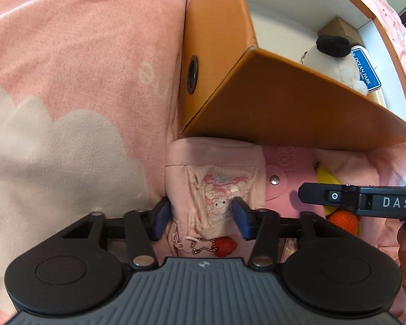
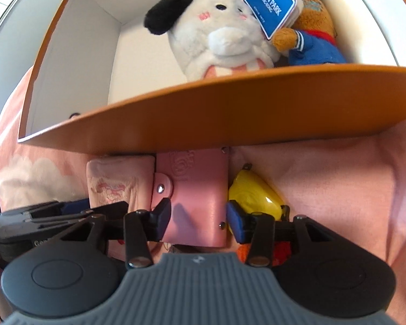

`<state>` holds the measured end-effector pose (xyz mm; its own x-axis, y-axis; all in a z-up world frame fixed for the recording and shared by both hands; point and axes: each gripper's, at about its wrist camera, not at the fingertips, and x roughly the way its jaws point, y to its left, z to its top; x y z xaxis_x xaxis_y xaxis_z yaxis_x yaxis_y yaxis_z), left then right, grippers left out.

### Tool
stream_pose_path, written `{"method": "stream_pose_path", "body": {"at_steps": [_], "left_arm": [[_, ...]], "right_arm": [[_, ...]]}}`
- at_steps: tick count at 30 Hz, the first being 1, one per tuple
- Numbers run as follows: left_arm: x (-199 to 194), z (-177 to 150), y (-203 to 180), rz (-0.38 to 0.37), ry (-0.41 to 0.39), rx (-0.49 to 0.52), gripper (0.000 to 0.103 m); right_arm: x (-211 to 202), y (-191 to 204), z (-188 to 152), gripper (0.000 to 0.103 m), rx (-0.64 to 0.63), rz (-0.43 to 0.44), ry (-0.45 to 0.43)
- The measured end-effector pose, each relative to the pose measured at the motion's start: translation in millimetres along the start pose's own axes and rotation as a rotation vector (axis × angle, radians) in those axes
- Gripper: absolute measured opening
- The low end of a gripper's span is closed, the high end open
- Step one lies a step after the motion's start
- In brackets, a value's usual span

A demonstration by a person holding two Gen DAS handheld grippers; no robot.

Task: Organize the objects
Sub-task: 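Move the left tool to the pink pouch while the right tool moves to the pink wallet, then close the left gripper on the pink pouch while the right gripper grasps the pink wallet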

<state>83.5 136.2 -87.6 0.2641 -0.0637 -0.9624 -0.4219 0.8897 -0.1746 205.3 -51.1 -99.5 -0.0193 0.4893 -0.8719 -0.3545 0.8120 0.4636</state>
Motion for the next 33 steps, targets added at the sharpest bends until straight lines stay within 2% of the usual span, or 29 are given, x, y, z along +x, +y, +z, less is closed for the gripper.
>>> {"method": "stream_pose_path", "body": {"at_steps": [1, 3, 5, 10, 12, 13, 14, 17, 19, 21, 23, 24, 25, 26, 30, 33], "left_arm": [[-2.2, -1.0, 0.6, -0.001, -0.004, -0.001, 0.042], [-7.6, -2.6, 2.3, -0.002, -0.014, 0.001, 0.028], [-12.3, -4.3, 5.4, -0.015, -0.022, -0.005, 0.023], [-24.6, -6.3, 0.9, -0.010, -0.038, 0.028, 0.021], [-24.8, -6.4, 0.4, -0.005, -0.034, 0.031, 0.025], [-24.1, -6.4, 0.9, -0.003, -0.028, 0.029, 0.027], [-21.0, -2.4, 1.2, -0.004, -0.022, 0.023, 0.033], [-15.4, 0.6, 0.1, 0.002, -0.013, 0.014, 0.047], [-12.3, 0.9, -2.4, 0.014, -0.010, 0.024, 0.052], [-11.0, 0.9, -2.6, 0.023, -0.009, 0.028, 0.053], [-9.8, 0.3, -2.2, 0.026, -0.006, 0.025, 0.052], [-10.1, -0.1, -1.1, 0.015, -0.005, 0.020, 0.046], [-10.5, -0.7, -0.4, 0.008, -0.006, 0.018, 0.044], [-10.0, -1.3, -1.1, 0.007, -0.008, 0.019, 0.040], [-14.4, -5.2, -2.1, 0.015, -0.021, 0.036, 0.025], [-23.2, -8.6, -1.7, 0.003, -0.033, 0.035, 0.019]], "right_arm": [[-0.9, 3.2, -0.5, 0.048, -0.010, -0.010, -0.011], [-3.4, 11.4, -1.8, 0.048, -0.049, -0.046, -0.051], [-2.0, 14.5, 0.7, 0.048, -0.069, -0.060, -0.060], [5.2, 14.7, 8.4, 0.048, -0.062, -0.042, -0.063], [9.5, 16.4, 11.8, 0.052, -0.064, -0.041, -0.048], [11.0, 17.2, 13.4, 0.058, -0.064, -0.032, -0.044], [12.6, 17.5, 14.8, 0.060, -0.059, -0.027, -0.041], [24.9, 14.7, 17.9, 0.061, -0.038, -0.017, -0.009], [36.8, 7.0, 17.7, 0.063, 0.007, 0.025, 0.011], [36.5, 8.3, 17.0, 0.063, 0.003, 0.030, 0.006], [33.7, 7.7, 15.9, 0.056, 0.014, 0.027, 0.001], [31.5, 5.9, 15.3, 0.053, 0.027, 0.028, -0.002], [28.7, 3.6, 14.9, 0.045, 0.043, 0.024, -0.007], [25.8, 1.2, 14.3, 0.042, 0.055, 0.031, -0.007], [16.5, -2.2, 7.3, 0.033, 0.069, 0.052, -0.009], [7.7, 0.6, -0.9, 0.028, 0.068, 0.051, -0.019]]}}
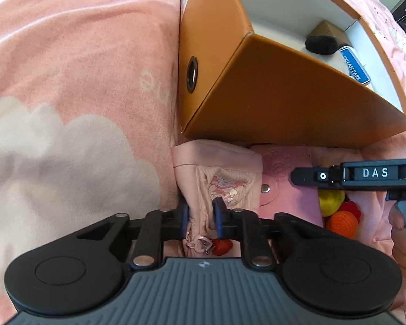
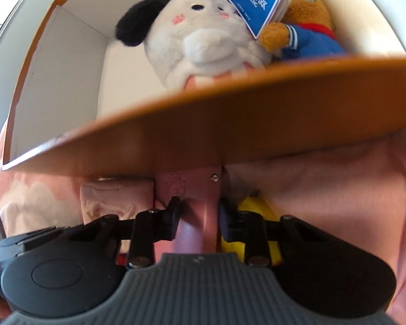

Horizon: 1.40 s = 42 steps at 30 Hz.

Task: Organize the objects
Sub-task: 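Close the left gripper on the pink pouch while the right gripper grasps the pink wallet, then lift and carry the pouch with the left tool while the right tool carries the wallet into the shoebox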

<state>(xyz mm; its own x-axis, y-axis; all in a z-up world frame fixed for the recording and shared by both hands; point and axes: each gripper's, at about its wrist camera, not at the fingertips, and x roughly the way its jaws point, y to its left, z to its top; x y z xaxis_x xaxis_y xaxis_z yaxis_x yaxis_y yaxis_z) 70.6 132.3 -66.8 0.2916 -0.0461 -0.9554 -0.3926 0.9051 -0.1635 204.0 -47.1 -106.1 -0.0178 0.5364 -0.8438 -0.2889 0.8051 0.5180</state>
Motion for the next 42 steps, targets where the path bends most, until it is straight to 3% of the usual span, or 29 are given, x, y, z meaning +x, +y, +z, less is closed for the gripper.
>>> {"method": "stream_pose_path", "body": {"at_steps": [4, 13, 16, 24, 29, 35, 38, 42], "left_arm": [[-13.2, -5.2, -1.0, -0.031, -0.019, -0.001, 0.017], [-49.3, -15.6, -20.7, -0.063, -0.111, 0.079, 0.014], [-62.2, -16.8, -21.5, -0.107, -0.133, 0.074, 0.014], [-101.4, -8.2, -42.2, -0.178, -0.229, 0.114, 0.014], [-128.4, 6.7, -48.4, -0.212, -0.303, 0.136, 0.014], [-142.6, 46.1, -51.5, -0.215, -0.369, 0.150, 0.014], [-136.3, 70.2, -50.1, -0.195, -0.358, 0.143, 0.014], [-111.1, 98.7, -48.9, -0.169, -0.278, 0.121, 0.014]], "right_arm": [[-19.3, 1.6, -9.3, 0.021, 0.022, 0.035, -0.016], [-56.1, 26.7, -44.6, 0.017, -0.061, 0.043, -0.104], [-83.8, 0.7, -57.5, 0.017, -0.088, 0.052, -0.135], [-117.5, 1.0, -48.9, 0.017, -0.155, 0.071, -0.218], [-166.8, 20.7, -37.5, 0.017, -0.207, 0.086, -0.295], [-195.5, 35.9, -14.3, 0.017, -0.266, 0.100, -0.390], [-197.5, 40.0, 8.5, 0.017, -0.282, 0.100, -0.413], [-179.3, 36.7, 46.2, 0.017, -0.278, 0.139, -0.347]]}}
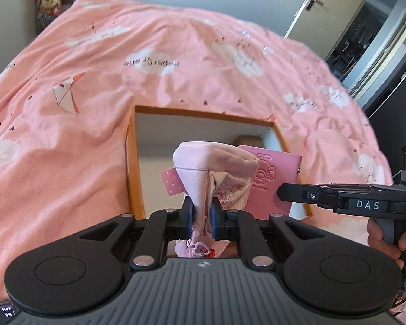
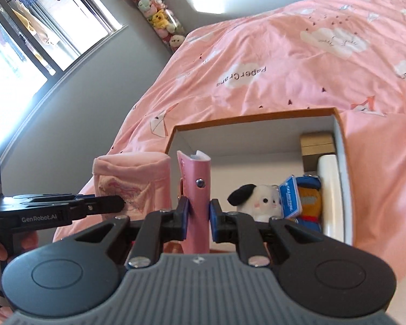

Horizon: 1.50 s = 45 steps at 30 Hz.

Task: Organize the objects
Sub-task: 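Lift and carry the pouch with the left tool while the right tool carries the wallet into the shoebox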

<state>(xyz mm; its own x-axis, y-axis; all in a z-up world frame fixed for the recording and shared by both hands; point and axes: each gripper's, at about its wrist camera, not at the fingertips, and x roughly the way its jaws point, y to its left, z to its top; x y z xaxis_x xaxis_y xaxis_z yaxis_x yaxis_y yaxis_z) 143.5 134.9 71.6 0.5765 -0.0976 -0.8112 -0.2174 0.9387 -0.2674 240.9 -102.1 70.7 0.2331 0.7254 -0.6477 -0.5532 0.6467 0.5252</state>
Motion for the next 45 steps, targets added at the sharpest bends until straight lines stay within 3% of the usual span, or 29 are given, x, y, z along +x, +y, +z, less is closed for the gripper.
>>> {"method": "stream_pose_path", "body": {"at_steps": [5, 9, 13, 21, 26, 35, 40, 45], "left_arm": [[34.8, 12.9, 2.6, 0.034, 0.073, 0.000, 0.014], [57.5, 17.0, -1.9, 0.120, 0.123, 0.051, 0.014], [78.6, 13.3, 0.4, 0.155, 0.191, 0.069, 0.015], [92.1, 6.5, 5.5, 0.230, 0.249, 0.059, 0.018], [102.2, 2.5, 4.5, 0.238, 0.298, 0.068, 0.025], [95.3, 2.4, -2.0, 0.228, 0.284, 0.131, 0.035], [88.0, 8.1, -4.4, 0.282, 0.223, 0.157, 0.035], [78.7, 18.9, -4.8, 0.262, 0.189, 0.170, 0.037]], "right_arm": [[43.8, -14.8, 16.5, 0.016, -0.005, -0.006, 0.104], [73.1, -21.8, 20.6, 0.016, -0.020, -0.011, 0.181], [93.6, -27.1, 21.8, 0.016, -0.043, -0.047, 0.240], [122.9, -39.7, 18.6, 0.016, -0.006, -0.020, 0.319], [138.2, -38.4, 15.5, 0.016, -0.010, -0.026, 0.349], [140.6, -33.5, 14.7, 0.016, -0.039, -0.074, 0.341], [129.7, -25.2, 16.2, 0.016, -0.075, -0.110, 0.304], [130.4, -28.7, 16.2, 0.016, -0.050, -0.102, 0.320]]}}
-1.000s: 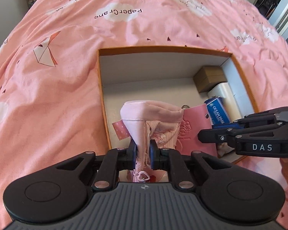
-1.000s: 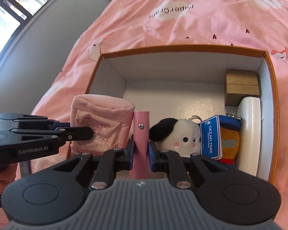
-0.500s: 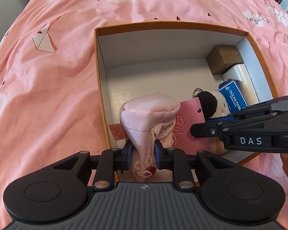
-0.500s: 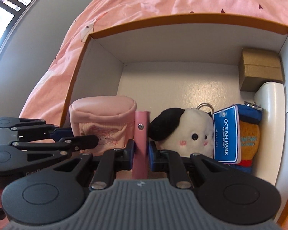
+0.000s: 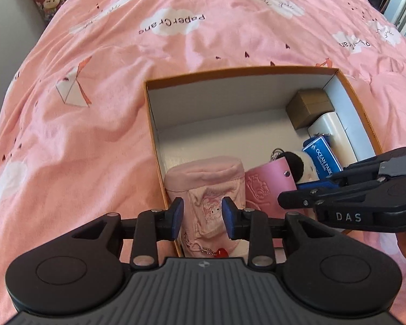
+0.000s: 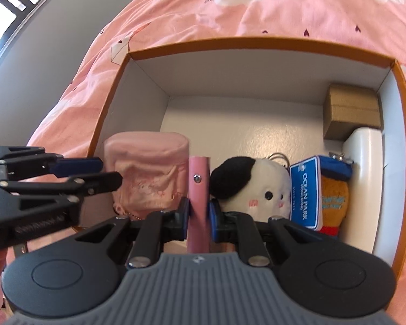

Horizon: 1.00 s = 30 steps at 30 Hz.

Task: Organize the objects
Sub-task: 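Open the left gripper to release the pouch while the right gripper releases the wallet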

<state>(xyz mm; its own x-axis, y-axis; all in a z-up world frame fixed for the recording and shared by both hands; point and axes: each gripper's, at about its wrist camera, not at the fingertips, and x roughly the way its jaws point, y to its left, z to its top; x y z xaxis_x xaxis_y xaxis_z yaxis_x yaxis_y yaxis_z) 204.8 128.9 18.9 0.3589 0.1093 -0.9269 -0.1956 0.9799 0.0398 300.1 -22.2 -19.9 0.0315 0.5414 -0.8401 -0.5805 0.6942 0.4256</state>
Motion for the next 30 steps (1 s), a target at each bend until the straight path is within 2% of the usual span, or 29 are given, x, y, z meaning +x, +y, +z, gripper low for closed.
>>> {"method": "stream_pose_path", "body": {"at_steps": [6, 12, 14, 18, 22, 25, 29, 30], "left_arm": [[8.0, 15.0, -17.1, -0.021, -0.050, 0.168, 0.038], [43.4, 29.6, -30.8, -0.014, -0.023, 0.266, 0.038], [55.5, 32.1, -32.4, -0.005, 0.006, 0.262, 0.038], [66.0, 31.2, -30.1, 0.003, 0.037, 0.236, 0.029], [51.4, 26.9, -30.8, -0.061, 0.003, 0.224, 0.029], [43.4, 24.1, -32.6, -0.098, -0.009, 0.201, 0.029], [40.0, 23.1, -30.7, -0.160, -0.014, 0.134, 0.030], [40.2, 22.9, -29.9, -0.172, -0.010, 0.113, 0.030]], "right_arm": [[-0.5, -1.3, -1.1, 0.016, 0.013, -0.003, -0.001], [0.2, -0.5, -4.1, 0.016, 0.016, -0.015, -0.005], [3.4, -6.3, -4.9, 0.016, 0.047, 0.021, -0.002], [11.5, -18.9, -5.6, 0.016, 0.105, 0.081, 0.012], [18.5, -22.7, -7.1, 0.016, 0.105, 0.077, 0.022], [13.3, -9.1, -9.0, 0.018, 0.002, 0.019, 0.007], [-3.7, 6.2, -14.1, 0.030, -0.130, -0.035, -0.031], [-9.6, 8.5, -15.7, 0.031, -0.163, -0.055, -0.048]]}}
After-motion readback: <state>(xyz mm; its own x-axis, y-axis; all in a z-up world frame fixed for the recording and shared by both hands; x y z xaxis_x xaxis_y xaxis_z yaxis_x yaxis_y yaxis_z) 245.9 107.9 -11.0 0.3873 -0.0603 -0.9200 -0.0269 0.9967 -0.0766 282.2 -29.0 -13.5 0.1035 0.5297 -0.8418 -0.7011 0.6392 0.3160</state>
